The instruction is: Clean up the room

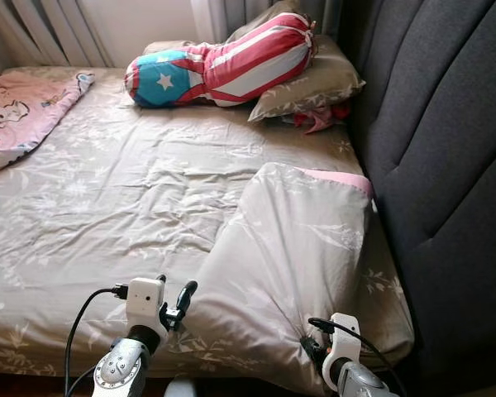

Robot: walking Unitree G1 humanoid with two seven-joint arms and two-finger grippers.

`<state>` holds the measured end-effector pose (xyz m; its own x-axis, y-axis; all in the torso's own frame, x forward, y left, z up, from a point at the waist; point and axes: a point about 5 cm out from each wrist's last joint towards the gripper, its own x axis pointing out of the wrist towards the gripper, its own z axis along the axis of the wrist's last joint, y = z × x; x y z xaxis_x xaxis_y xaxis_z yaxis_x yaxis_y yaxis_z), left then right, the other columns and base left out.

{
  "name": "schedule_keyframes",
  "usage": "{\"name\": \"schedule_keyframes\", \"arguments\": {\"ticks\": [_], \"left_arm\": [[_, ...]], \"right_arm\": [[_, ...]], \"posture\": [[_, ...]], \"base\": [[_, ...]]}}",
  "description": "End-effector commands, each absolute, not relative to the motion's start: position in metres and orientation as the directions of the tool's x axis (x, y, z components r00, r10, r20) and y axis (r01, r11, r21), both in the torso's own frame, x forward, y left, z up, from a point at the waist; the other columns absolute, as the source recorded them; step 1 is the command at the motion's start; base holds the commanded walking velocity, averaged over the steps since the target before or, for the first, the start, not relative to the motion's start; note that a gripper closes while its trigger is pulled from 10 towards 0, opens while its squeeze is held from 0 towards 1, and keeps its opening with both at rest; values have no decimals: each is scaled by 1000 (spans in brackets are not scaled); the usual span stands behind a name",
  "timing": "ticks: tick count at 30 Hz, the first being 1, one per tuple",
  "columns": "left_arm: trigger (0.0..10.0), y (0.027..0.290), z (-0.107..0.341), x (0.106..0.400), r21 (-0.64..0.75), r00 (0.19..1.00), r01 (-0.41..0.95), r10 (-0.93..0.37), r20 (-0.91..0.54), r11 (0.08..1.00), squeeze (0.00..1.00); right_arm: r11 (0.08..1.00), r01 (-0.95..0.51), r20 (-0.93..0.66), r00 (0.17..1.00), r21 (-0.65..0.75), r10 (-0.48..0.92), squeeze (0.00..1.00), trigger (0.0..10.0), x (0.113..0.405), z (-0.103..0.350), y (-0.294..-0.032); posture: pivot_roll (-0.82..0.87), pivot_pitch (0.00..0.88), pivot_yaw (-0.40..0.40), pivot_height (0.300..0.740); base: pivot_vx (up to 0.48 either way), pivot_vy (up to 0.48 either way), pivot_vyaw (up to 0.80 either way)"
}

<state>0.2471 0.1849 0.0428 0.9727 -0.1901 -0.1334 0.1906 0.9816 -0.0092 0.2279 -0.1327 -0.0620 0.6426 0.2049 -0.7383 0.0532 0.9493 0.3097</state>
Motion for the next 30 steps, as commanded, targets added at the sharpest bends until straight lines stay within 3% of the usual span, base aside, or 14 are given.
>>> {"name": "schedule_keyframes", "arguments": {"ticks": [1, 13, 30], "left_arm": [[10000, 185, 43, 247, -13, 972, 187, -187, -140, 982, 0], [10000, 177, 42, 260, -23, 973, 189, -191, -131, 982, 0], [10000, 172, 41, 270, -37, 978, 171, -175, -117, 985, 0]], "right_arm": [[944, 44, -782, 574, 327, 244, 0, 0, 211, -72, -121], [949, 31, -779, 580, 313, 238, 0, 0, 211, -72, -125], [968, 69, -787, 598, 239, 152, 0, 0, 220, -68, -141]], "posture": [[79, 120, -3, 662], [54, 52, -19, 662], [24, 41, -37, 662]], "base": [[0, 0, 0], [0, 0, 0], [0, 0, 0]]}}
